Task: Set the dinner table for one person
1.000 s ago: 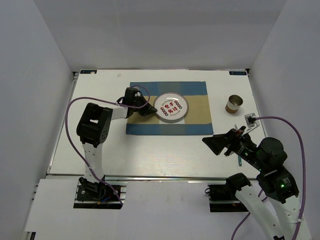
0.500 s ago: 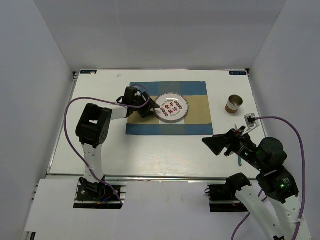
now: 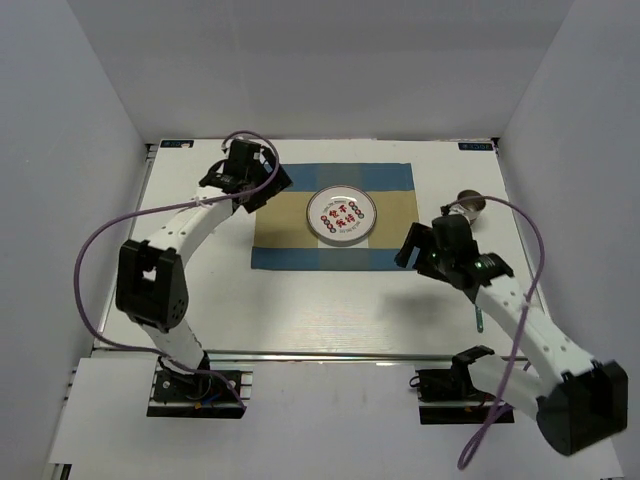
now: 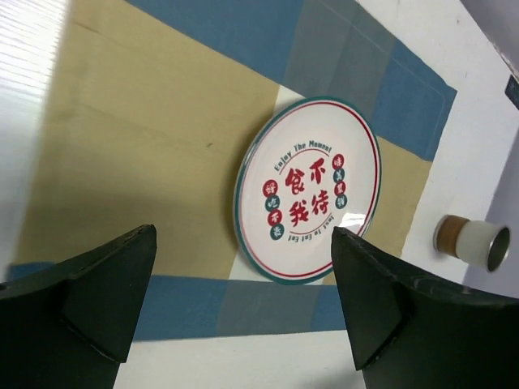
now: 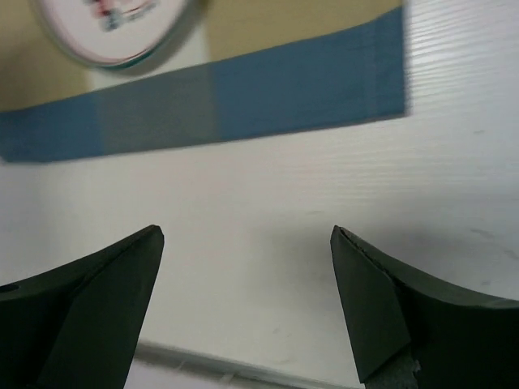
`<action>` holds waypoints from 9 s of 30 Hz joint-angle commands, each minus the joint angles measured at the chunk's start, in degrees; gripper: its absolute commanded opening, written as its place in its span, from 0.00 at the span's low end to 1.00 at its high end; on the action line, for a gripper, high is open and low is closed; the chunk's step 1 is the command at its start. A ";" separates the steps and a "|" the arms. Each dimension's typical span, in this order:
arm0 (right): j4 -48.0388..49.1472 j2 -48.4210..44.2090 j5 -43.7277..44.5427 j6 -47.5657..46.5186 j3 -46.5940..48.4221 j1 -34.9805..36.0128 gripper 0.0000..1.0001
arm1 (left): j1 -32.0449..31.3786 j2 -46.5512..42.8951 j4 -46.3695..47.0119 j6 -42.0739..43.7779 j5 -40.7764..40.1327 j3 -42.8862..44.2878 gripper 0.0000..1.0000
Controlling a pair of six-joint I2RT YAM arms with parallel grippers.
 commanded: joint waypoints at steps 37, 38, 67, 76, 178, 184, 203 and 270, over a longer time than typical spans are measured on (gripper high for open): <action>-2.82 63.87 16.49 -24.45 52.83 -21.71 0.74 | 0.87 -35.34 -18.37 25.79 -5.35 -26.53 0.98; -2.12 64.22 16.57 -24.45 52.48 -21.97 0.68 | 0.87 -35.17 -18.20 25.97 -5.09 -26.44 0.98; -10.99 82.41 11.31 -29.81 92.99 -8.27 0.00 | 0.87 -32.53 -18.72 26.23 -5.88 -26.18 0.98; -4.23 87.86 10.25 -30.87 91.59 -6.85 0.00 | 0.87 -32.00 -18.37 26.41 -5.00 -26.36 0.98; 5.28 23.81 -1.88 -11.70 -1.06 -30.06 0.00 | 2.46 -38.50 -25.14 15.60 -25.21 -25.04 0.98; -0.79 26.33 -2.32 -18.28 11.31 -23.83 0.00 | 2.46 -40.69 -24.44 15.86 -24.86 -25.21 0.98; 1.14 51.39 -0.39 -22.07 32.87 -9.93 0.00 | 2.46 -42.11 -23.30 16.30 -24.69 -26.00 0.98; 7.10 27.45 -5.11 -14.09 26.22 -6.77 0.89 | 2.46 -41.32 -25.49 11.30 -29.25 -25.92 0.98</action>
